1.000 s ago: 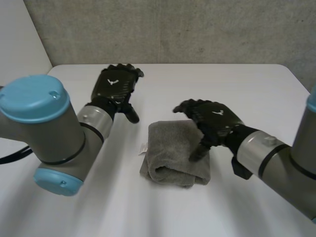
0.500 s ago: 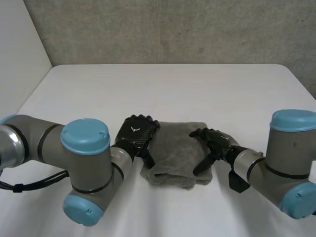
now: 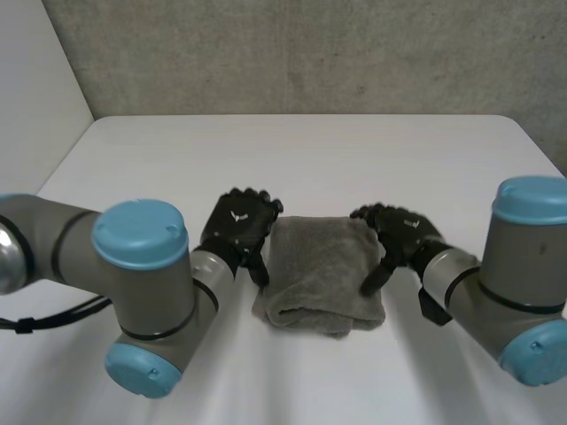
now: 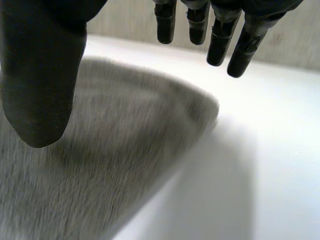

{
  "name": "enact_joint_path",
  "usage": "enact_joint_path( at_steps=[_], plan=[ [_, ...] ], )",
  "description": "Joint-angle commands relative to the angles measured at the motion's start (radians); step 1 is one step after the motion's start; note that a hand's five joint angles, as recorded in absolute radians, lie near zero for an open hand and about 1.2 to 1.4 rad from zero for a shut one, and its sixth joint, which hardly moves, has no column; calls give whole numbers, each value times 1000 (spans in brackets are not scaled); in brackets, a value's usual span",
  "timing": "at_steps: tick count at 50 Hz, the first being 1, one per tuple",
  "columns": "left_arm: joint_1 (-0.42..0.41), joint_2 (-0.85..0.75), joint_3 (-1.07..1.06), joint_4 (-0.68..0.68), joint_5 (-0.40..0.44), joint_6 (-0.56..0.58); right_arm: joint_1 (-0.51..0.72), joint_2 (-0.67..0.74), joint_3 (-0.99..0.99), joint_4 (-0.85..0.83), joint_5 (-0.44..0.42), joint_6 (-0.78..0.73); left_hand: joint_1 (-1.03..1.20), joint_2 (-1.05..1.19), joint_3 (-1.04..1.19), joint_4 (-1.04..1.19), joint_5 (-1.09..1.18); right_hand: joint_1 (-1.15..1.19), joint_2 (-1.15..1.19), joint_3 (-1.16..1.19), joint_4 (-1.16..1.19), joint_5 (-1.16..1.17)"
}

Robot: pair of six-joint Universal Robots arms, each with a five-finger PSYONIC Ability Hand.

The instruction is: Fold the towel.

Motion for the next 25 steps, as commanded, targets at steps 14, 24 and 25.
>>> enact_joint_path(
  at_steps=[14,24,25],
  plan=[
    [63,256,185,-182,-108,-25,-21,-227,-273,171,111,-65,-105,-63,-52,-59,-42,-23,-53,-44,-76,-60],
    [69,264,253,-269,-238,-25,-20,-221,-308,182,156,-103,-105,-63,-52,-59,-42,-23,-53,-44,-76,-60],
    [73,270,254,-274,-238,-25,-20,-222,-308,182,156,-106,-105,-63,-52,-59,-42,-23,-53,-44,-76,-60]
  ],
)
